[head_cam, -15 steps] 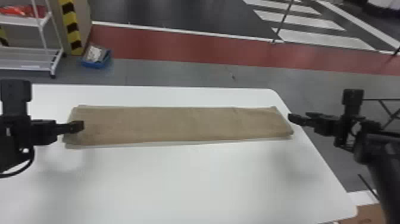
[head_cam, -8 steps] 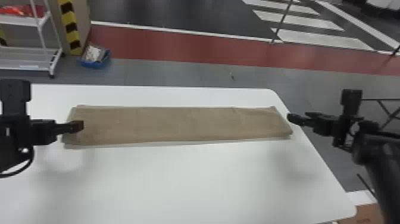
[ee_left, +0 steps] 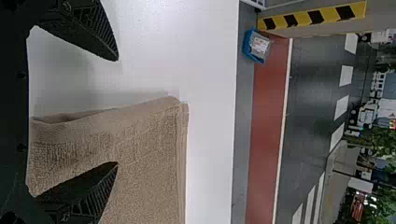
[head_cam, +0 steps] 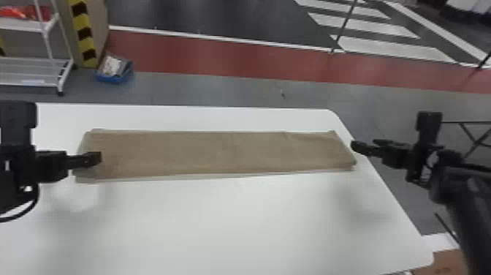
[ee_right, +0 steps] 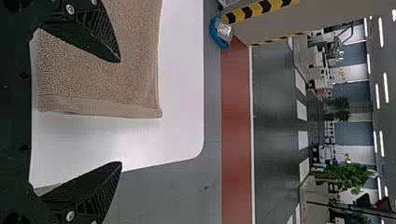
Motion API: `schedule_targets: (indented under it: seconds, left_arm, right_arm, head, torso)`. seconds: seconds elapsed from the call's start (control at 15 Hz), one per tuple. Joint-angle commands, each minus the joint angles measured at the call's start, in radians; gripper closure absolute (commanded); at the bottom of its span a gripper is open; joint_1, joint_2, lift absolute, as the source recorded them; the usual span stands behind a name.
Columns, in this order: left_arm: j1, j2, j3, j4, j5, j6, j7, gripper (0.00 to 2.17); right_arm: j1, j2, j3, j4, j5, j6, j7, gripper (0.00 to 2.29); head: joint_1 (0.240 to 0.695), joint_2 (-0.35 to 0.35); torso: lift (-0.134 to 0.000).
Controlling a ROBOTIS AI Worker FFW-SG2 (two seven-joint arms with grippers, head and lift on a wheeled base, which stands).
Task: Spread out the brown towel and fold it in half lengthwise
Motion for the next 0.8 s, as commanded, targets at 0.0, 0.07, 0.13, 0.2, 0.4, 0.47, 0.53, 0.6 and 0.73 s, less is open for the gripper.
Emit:
schedule_targets:
  seconds: [0.0,0.07,0.13,0.2,0.4,0.47,0.53,0.6,0.73]
  left_arm:
    - [0.005,0.0,-0.004,-0.012,-0.001,0.003,0.004,0.11]
    - [0.007,0.0,-0.006,-0.015,-0.001,0.007,0.004,0.11]
    - [0.007,0.0,-0.006,-0.017,-0.001,0.013,0.004,0.11]
    - [0.008,0.0,-0.007,-0.018,-0.001,0.016,0.004,0.12]
    - [0.012,-0.001,-0.01,-0.023,-0.001,0.016,0.005,0.15]
    - [0.01,-0.001,-0.01,-0.023,-0.003,0.016,0.007,0.15]
    - [0.01,-0.003,-0.012,-0.021,-0.004,0.016,0.007,0.15]
    - [0.01,-0.003,-0.012,-0.021,-0.009,0.016,0.007,0.15]
    - [0.008,-0.003,-0.012,-0.021,-0.009,0.016,0.007,0.15]
  right_arm:
    - [0.0,0.0,0.0,0.0,-0.001,0.0,0.002,0.11]
    - [0.0,0.0,0.0,0.0,-0.001,0.0,0.002,0.11]
    - [0.002,0.0,0.0,0.0,-0.001,0.0,0.003,0.11]
    - [0.002,0.0,0.0,0.0,0.001,-0.003,0.003,0.11]
    - [0.002,-0.003,0.0,0.0,0.001,-0.003,0.003,0.11]
    - [0.002,-0.005,0.0,0.0,0.001,-0.003,0.005,0.11]
    - [0.002,-0.005,0.0,0.0,0.001,0.0,0.005,0.11]
    - [0.004,-0.005,0.0,0.0,-0.001,0.0,0.006,0.11]
    - [0.004,-0.006,-0.002,0.0,-0.002,0.0,0.006,0.11]
  head:
    - [0.695,-0.269]
    - [0.695,-0.27]
    - [0.695,-0.27]
    - [0.695,-0.271]
    - [0.695,-0.274]
    - [0.695,-0.275]
    - [0.695,-0.277]
    - [0.695,-0.278]
    - [0.695,-0.279]
  torso:
    - [-0.128]
    - [-0.128]
    - [-0.128]
    - [-0.128]
    - [-0.128]
    - [-0.128]
    - [-0.128]
    - [-0.128]
    - [-0.128]
